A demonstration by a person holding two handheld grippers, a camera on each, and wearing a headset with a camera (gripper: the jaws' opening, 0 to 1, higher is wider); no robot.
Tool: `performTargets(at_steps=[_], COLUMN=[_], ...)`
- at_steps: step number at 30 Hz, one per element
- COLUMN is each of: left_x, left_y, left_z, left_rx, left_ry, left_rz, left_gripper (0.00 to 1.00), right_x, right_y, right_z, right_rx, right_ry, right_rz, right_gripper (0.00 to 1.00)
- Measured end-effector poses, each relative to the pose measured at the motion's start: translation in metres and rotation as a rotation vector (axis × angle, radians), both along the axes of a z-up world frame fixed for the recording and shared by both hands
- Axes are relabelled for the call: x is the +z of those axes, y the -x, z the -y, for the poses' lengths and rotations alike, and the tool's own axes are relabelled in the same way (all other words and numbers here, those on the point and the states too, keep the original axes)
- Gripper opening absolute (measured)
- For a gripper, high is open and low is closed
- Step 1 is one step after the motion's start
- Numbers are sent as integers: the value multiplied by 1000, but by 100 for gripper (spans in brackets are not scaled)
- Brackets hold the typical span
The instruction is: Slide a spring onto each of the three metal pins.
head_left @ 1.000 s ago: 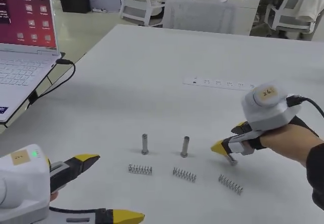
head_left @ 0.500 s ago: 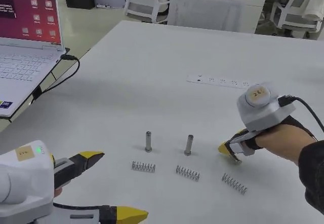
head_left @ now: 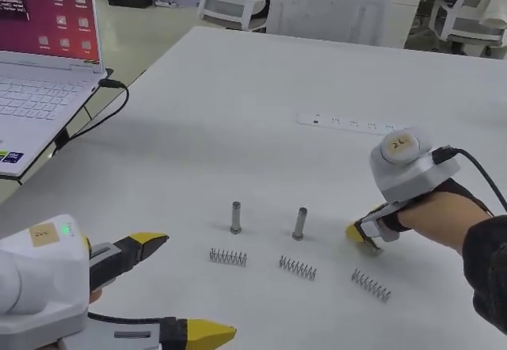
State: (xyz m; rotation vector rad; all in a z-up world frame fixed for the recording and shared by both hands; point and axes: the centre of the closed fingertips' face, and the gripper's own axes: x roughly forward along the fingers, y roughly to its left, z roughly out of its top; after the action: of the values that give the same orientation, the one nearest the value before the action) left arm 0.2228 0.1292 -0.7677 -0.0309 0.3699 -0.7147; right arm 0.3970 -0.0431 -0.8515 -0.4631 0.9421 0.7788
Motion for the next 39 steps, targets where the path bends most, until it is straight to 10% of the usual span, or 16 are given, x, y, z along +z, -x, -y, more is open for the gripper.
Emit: performTargets(at_steps=[39], left_x=[-4], left_y=[1], left_z=[-1], left_rx=[-8], left_ry=[1], left_rz=[-10], left_gripper=[87], right_x=[-6], right_y=[-10], right_z=[4], right_rx=[-131], right_ry=[61], right_rz=[-78], right_gripper=[5])
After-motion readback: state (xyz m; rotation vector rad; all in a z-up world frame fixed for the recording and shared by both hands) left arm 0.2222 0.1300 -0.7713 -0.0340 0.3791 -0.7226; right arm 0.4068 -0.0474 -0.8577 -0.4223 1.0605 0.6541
